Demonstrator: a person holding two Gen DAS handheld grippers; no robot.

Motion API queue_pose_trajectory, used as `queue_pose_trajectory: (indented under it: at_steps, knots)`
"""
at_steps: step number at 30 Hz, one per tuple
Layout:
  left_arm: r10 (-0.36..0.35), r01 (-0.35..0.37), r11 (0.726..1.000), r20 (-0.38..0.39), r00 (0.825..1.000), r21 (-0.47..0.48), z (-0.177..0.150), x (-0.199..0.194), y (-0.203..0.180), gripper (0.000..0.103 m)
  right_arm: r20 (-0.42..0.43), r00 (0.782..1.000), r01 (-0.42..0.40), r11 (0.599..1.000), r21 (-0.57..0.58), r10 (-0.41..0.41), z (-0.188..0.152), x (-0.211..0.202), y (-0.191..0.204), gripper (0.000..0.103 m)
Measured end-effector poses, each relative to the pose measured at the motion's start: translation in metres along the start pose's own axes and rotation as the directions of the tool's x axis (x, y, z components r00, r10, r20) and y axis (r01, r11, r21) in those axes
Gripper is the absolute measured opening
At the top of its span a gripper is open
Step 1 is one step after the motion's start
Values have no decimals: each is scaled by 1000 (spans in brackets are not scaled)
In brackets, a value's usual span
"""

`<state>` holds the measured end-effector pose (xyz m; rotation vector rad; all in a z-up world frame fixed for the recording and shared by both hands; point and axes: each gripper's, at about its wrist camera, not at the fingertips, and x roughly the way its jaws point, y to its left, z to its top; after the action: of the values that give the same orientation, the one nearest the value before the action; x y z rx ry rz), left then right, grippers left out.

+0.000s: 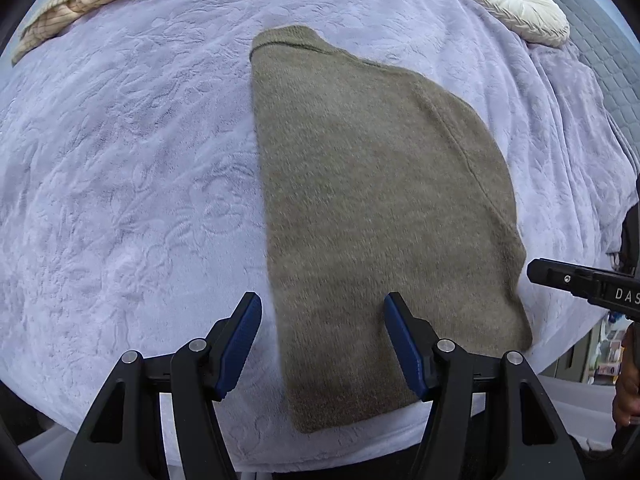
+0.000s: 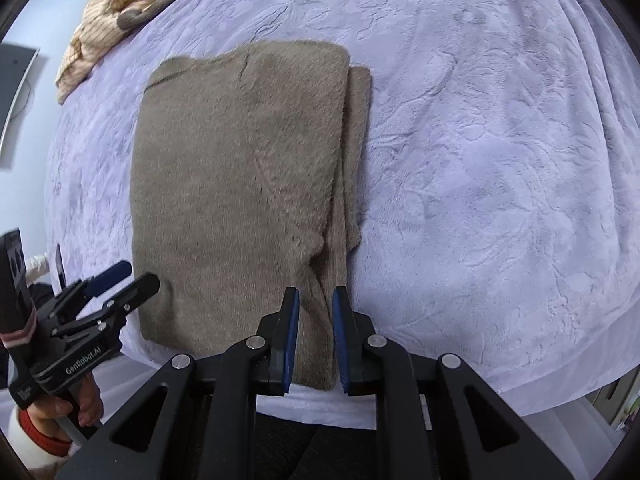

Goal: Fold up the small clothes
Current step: 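Open both grippers and pull them back from the folded sweater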

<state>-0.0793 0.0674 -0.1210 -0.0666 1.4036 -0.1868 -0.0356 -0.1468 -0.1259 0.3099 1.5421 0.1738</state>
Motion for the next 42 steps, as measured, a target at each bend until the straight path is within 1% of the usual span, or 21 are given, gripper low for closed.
queue_pose_trajectory:
  at_steps: [2,6,7,10,11,12,13,15,17,19,21,23,28,29,37,40,41,42]
  knots:
    - [16,-15,1000,11,1000,-24,9,0,3,65,18,1000,-1,999,40,0,8,-2,-4,19]
    - [14,-10,996,41,999,-85,28,0,17,65,50,999,13,996,88,-17,25,-1,-8,19]
    - [14,-10,995,41,999,-97,32,2,20,65,52,998,16,996,93,-21,28,1,-7,19]
    - [-3,4,992,6,1000,-126,38,15,25,66,40,999,17,995,98,-21,34,10,-7,19]
    - [3,-3,991,-1,1000,-132,37,17,26,76,27,999,23,996,92,-26,36,16,-7,19]
    - [19,-19,991,1,1000,-134,37,19,27,80,14,999,31,996,84,-32,37,21,-7,19]
    - [17,-16,991,3,1000,-133,36,21,24,80,4,999,38,996,76,-39,39,26,-7,20]
    - [6,-7,990,-4,1000,-139,34,24,25,80,-6,998,65,996,58,-65,39,33,-9,28]
    - [-1,1,989,-3,1000,-149,31,26,24,80,-6,995,96,994,43,-96,38,37,-12,40]
    - [0,0,989,-2,1000,-149,31,25,23,80,-8,996,94,994,54,-94,38,37,-18,43]
    - [5,-5,990,2,1000,-141,31,24,23,80,-15,995,99,992,74,-98,36,34,-24,43]
    - [9,-8,991,3,1000,-131,32,20,23,80,-20,992,126,989,82,-125,32,29,-29,43]
    - [24,-23,995,7,1000,-100,28,10,22,80,-17,996,89,989,119,-88,17,17,-37,44]
    - [26,-26,995,5,1000,-94,28,8,21,80,-11,997,81,989,122,-80,16,14,-35,46]
    - [46,-45,996,13,999,-77,27,-15,9,80,21,999,27,993,113,-30,16,-10,-15,46]
    - [46,-43,996,31,998,-80,28,-26,5,80,43,999,23,996,81,-27,21,-20,2,54]
    - [46,-43,996,39,998,-82,28,-30,5,82,49,998,22,997,71,-25,23,-22,7,58]
    - [47,-43,996,47,998,-83,29,-34,4,97,54,998,20,998,61,-23,25,-27,8,61]
